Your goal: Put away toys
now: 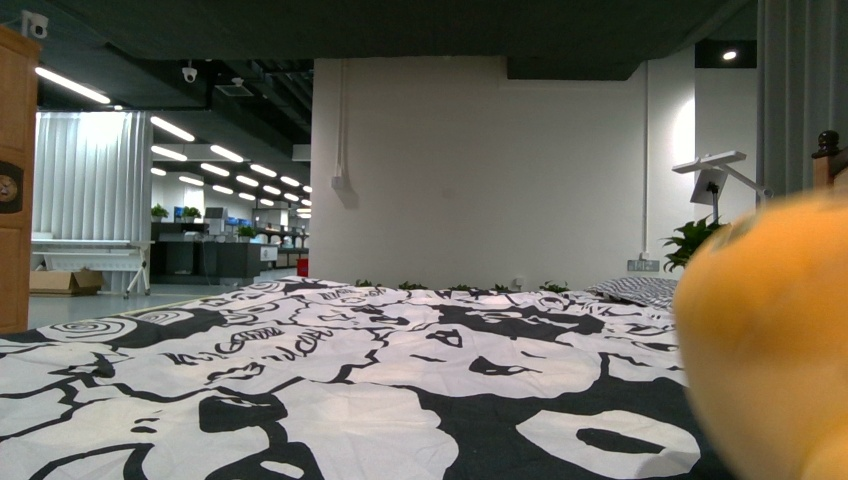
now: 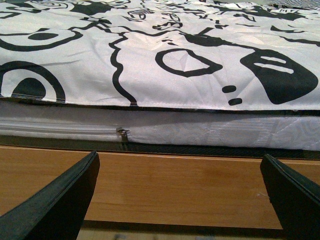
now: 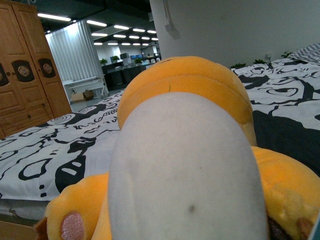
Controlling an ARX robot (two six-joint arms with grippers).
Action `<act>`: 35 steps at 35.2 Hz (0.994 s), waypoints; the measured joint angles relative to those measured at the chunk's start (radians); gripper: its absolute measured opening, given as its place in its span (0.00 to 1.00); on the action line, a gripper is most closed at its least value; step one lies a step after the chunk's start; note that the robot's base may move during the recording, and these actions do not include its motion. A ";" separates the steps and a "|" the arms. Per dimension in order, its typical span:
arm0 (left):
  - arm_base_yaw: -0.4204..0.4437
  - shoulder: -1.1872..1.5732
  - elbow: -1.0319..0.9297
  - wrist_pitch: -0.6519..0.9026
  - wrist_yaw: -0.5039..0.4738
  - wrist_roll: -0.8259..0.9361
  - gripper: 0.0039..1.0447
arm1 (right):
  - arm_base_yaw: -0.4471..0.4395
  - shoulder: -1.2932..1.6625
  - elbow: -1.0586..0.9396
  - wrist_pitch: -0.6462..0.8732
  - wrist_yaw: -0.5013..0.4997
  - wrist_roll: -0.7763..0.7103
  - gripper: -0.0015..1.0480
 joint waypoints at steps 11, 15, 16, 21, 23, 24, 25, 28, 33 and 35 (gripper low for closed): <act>0.000 0.000 0.000 0.000 0.001 0.000 0.94 | -0.062 -0.062 0.039 -0.420 0.228 -0.142 0.14; 0.000 0.000 0.000 0.000 0.000 0.000 0.94 | -0.126 -0.097 0.025 -0.422 0.154 -0.151 0.14; 0.000 0.000 0.000 0.000 0.000 0.000 0.94 | -0.139 -0.105 0.021 -0.422 0.142 -0.152 0.14; 0.000 0.000 0.000 0.000 0.000 0.000 0.94 | -0.205 -0.134 -0.005 -0.423 0.077 -0.154 0.14; 0.000 0.000 0.000 0.000 0.000 0.000 0.94 | -0.238 -0.148 -0.021 -0.424 0.042 -0.158 0.14; 0.000 0.000 0.000 0.000 0.000 0.000 0.94 | -0.251 -0.155 -0.026 -0.424 0.028 -0.158 0.14; 0.000 0.000 0.000 0.000 0.000 0.000 0.94 | -0.264 -0.161 -0.030 -0.424 0.014 -0.158 0.14; 0.000 0.000 0.000 0.000 0.000 0.000 0.94 | -0.367 -0.179 -0.041 -0.429 -0.111 -0.160 0.14; 0.000 0.000 0.000 0.000 0.000 0.000 0.94 | -0.422 -0.193 -0.054 -0.429 -0.133 -0.160 0.14; 0.000 0.000 0.000 0.000 0.000 0.000 0.94 | -0.423 -0.198 -0.061 -0.429 -0.136 -0.160 0.14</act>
